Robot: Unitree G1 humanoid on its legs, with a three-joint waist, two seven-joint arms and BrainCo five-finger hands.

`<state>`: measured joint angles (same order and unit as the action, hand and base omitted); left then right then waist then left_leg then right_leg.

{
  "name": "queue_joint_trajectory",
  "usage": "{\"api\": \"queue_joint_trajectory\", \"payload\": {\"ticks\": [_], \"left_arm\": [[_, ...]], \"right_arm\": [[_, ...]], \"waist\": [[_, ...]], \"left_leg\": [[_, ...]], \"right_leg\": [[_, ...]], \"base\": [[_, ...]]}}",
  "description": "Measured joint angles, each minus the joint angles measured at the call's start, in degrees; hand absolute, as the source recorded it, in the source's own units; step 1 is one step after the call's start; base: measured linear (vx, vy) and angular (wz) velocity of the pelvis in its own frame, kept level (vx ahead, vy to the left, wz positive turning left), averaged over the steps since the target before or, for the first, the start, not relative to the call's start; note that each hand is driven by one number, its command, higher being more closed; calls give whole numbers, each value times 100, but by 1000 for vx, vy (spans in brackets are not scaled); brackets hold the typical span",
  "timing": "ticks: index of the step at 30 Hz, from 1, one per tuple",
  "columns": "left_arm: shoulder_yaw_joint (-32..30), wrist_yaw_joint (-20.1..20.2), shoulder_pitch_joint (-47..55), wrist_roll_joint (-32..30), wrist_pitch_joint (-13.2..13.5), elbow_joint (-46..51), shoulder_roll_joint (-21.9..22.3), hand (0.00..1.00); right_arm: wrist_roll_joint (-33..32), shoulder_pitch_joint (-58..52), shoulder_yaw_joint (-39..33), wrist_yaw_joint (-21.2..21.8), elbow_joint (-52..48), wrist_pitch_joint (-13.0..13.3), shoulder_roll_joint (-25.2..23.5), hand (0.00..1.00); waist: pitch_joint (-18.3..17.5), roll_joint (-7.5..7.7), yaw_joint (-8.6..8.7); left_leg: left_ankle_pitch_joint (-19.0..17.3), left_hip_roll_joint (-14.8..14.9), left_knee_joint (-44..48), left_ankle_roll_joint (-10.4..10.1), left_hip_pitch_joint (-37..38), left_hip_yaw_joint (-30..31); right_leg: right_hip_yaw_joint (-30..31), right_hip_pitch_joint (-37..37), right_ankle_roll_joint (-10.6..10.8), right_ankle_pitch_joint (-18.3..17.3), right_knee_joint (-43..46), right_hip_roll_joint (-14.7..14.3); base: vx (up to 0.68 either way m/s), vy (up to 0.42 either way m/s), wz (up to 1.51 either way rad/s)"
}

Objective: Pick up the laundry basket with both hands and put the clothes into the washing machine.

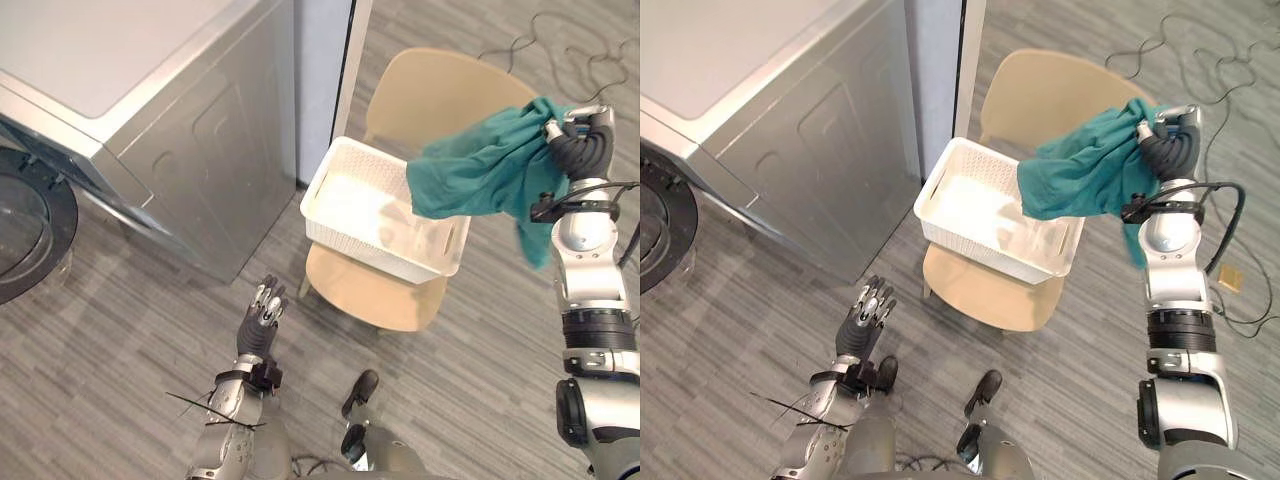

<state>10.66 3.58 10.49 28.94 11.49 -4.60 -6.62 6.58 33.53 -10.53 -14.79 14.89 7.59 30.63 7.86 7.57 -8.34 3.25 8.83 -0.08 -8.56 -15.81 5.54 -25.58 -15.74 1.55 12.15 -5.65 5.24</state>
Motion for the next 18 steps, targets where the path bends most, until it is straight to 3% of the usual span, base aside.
{"api": "queue_joint_trajectory", "payload": {"ticks": [6,8,11,14,18], "left_arm": [[-213,-115,-650,-1382,4,248,-202,0],[-223,-273,-1412,-2373,7,266,-504,0],[-75,-380,-2476,-3315,26,224,-1082,0],[357,-363,-3443,-3818,41,-82,-1535,0],[589,-353,-3921,-3863,61,-301,-1656,0]], "right_arm": [[-66,-5,26,266,-581,116,-202,100],[-288,3,232,527,-907,154,-206,100],[-512,163,702,869,-1206,301,-203,100],[-728,457,1243,1184,-1350,331,-205,100],[-1015,624,1571,1418,-1445,381,-204,100]], "waist": [[-256,-21,77],[-428,-59,163],[-492,-88,350],[-492,-89,450],[-493,-91,475]], "left_leg": [[-12,12,-173,15,544,-301],[-14,9,-214,17,684,-409],[-16,10,-216,18,771,-468],[-21,9,-216,19,841,-602],[-30,16,-217,16,855,-720]], "right_leg": [[251,300,52,-47,-1,-8],[328,365,47,-43,-1,-4],[417,400,-4,2,-7,-11],[561,387,-16,42,-34,-15],[680,322,-17,57,-35,-17]], "base": [[38,48,-21],[23,49,-21],[2,33,-15],[-25,31,-20],[-11,30,-17]]}}
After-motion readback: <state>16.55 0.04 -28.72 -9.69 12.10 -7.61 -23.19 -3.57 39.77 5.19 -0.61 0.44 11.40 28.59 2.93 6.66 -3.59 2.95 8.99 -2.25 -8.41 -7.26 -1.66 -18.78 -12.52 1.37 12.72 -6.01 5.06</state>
